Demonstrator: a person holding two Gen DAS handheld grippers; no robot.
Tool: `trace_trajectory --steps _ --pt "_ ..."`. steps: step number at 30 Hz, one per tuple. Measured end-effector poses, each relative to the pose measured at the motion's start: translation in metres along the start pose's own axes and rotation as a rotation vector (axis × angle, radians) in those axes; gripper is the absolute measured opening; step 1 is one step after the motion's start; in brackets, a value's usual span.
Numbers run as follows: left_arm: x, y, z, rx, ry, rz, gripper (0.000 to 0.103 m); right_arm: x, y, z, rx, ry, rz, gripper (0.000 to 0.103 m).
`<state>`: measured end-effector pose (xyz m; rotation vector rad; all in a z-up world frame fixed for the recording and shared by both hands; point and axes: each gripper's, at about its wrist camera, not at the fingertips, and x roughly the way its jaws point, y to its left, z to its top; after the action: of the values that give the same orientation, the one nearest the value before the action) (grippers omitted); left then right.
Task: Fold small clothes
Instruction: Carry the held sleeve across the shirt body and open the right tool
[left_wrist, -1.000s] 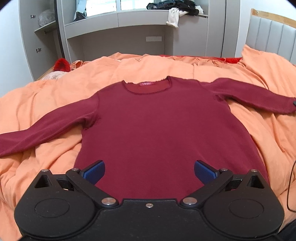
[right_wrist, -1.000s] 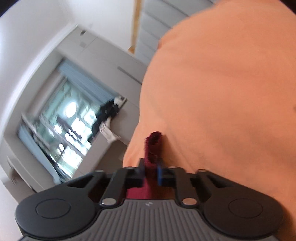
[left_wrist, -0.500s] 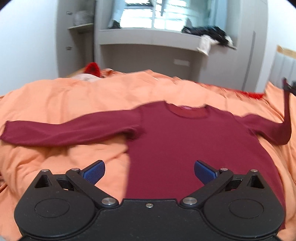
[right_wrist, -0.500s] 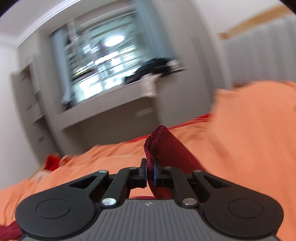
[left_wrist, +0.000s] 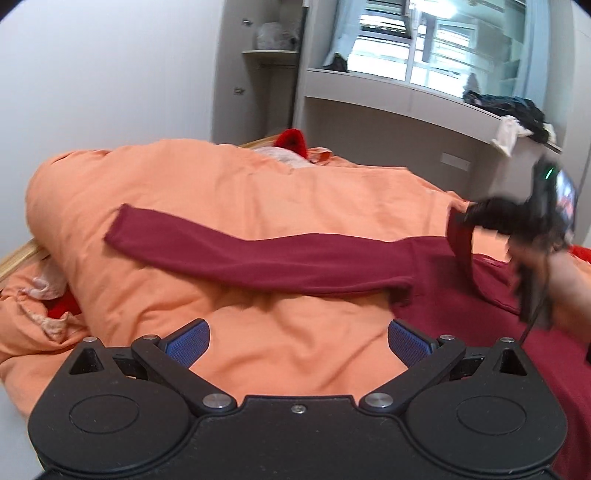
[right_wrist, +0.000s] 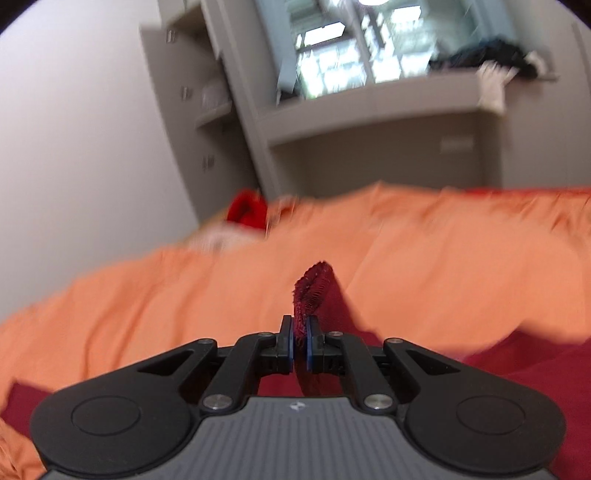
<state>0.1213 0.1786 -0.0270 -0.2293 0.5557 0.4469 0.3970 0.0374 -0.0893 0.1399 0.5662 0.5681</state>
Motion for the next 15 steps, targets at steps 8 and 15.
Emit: trace_trajectory --steps 8,15 --pt "0.005 0.014 -0.001 -0.054 0.021 -0.016 0.102 0.016 0.040 -0.040 -0.058 0.068 0.011 0.007" --pt "0.007 0.016 -0.002 -0.062 0.026 -0.011 0.102 0.051 0.015 0.005 -0.088 0.081 0.000 0.007"
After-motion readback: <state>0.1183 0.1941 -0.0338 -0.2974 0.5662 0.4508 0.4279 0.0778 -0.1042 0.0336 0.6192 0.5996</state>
